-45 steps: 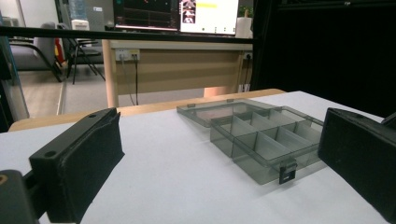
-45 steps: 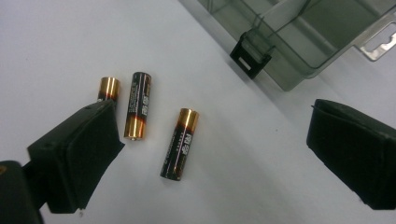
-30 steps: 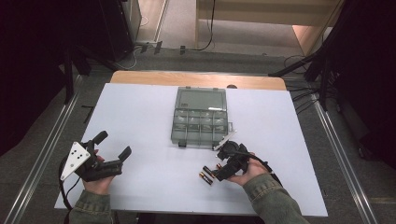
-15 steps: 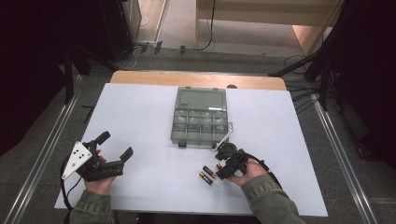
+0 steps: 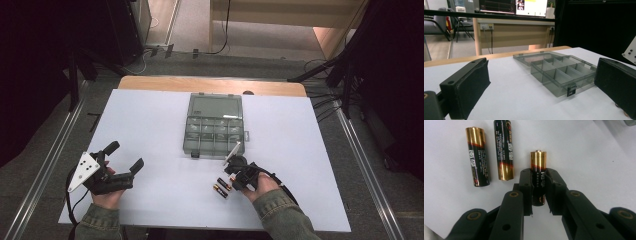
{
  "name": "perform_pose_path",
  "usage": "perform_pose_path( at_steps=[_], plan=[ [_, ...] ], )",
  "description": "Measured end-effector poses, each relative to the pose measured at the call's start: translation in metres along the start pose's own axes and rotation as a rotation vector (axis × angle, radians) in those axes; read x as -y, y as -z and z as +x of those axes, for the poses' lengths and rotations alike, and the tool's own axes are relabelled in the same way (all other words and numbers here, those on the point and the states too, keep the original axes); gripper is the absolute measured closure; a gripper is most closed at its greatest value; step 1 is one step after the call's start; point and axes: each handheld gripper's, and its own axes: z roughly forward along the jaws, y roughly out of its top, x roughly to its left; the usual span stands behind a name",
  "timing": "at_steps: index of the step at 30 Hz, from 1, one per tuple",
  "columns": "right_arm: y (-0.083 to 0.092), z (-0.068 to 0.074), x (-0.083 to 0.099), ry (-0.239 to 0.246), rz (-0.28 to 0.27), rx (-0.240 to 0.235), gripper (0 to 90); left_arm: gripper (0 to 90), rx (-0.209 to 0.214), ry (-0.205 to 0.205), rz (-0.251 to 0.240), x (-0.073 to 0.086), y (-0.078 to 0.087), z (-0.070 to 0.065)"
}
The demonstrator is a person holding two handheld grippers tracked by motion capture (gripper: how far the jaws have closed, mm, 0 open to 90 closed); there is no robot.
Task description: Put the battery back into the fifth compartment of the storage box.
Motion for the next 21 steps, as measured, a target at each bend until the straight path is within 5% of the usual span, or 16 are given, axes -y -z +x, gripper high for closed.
perform_pose_path(
  at_steps=[11, 21],
  plan=[
    [0.022, -0.001, 0.003, -0.004, -0.110, -0.038, 77.9, 0.0, -0.010, 0.001, -0.005, -0.001, 0.001, 0.000],
    [0.030, 0.006, -0.016, -0.012, -0.196, -0.039, 77.9, 0.0, -0.015, -0.007, 0.000, 0.000, 0.001, 0.000]
  ],
)
